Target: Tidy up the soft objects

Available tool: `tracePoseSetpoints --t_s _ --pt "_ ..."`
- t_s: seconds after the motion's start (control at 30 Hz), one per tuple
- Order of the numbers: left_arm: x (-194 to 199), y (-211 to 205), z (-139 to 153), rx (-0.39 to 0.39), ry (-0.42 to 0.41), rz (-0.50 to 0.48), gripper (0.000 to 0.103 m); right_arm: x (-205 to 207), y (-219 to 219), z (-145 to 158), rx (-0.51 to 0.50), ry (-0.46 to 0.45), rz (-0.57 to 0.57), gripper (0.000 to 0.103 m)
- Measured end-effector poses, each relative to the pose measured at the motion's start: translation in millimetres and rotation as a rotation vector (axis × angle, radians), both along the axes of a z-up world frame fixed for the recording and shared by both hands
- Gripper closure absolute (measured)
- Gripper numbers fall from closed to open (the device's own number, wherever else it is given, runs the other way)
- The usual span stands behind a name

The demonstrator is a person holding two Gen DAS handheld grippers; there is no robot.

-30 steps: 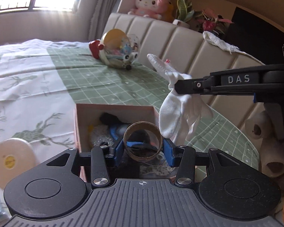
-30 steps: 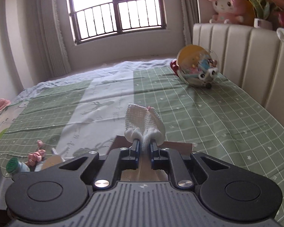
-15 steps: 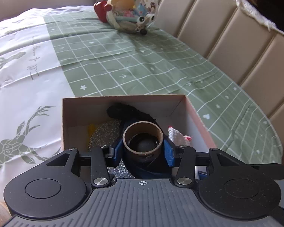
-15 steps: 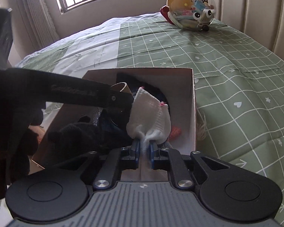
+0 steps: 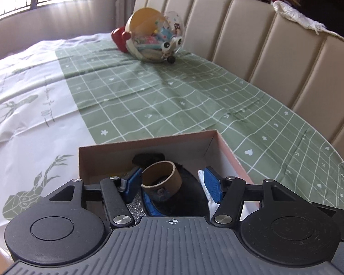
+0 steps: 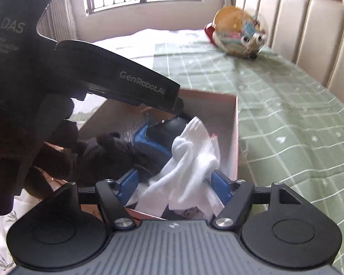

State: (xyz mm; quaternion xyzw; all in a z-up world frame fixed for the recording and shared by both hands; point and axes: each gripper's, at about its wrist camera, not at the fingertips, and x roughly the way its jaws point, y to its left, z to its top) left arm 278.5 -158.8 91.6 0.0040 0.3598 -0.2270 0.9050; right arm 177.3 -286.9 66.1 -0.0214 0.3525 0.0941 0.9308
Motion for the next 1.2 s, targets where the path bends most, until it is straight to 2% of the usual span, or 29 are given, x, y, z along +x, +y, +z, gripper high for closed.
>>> tracePoseSetpoints --t_s 0.17,0.27,0.37,0.57,0.8,1.0,1.2 --pt "-26 13 27 -0.037 -0.098 -0.024 0.038 -31 17 19 -0.108 -0.189 -0.017 0.027" --pt "-47 27 39 -0.076 -0.138 -0.024 0.038 -48 24 27 -0.113 -0.232 -0.011 0.026" --pt "-72 47 46 -0.099 -0.155 -0.017 0.038 -56 34 30 -0.076 -0.221 0.01 0.026" --pt "-131 99 47 -0.091 -0.189 0.024 0.039 -75 59 32 -0.011 -0.174 0.055 0.026" --pt "-200 173 22 -0.065 -0.249 0.16 0.039 -102 99 20 -0.01 -0.167 0.135 0.023" --pt "-228 240 -13 -0.073 -0.167 0.333 0.039 -119 130 -9 -0.007 -0.138 0.191 0.021" --pt "-224 282 -38 -0.098 -0.104 0.454 0.039 -122 152 -40 -0.016 -0.081 0.214 0.021"
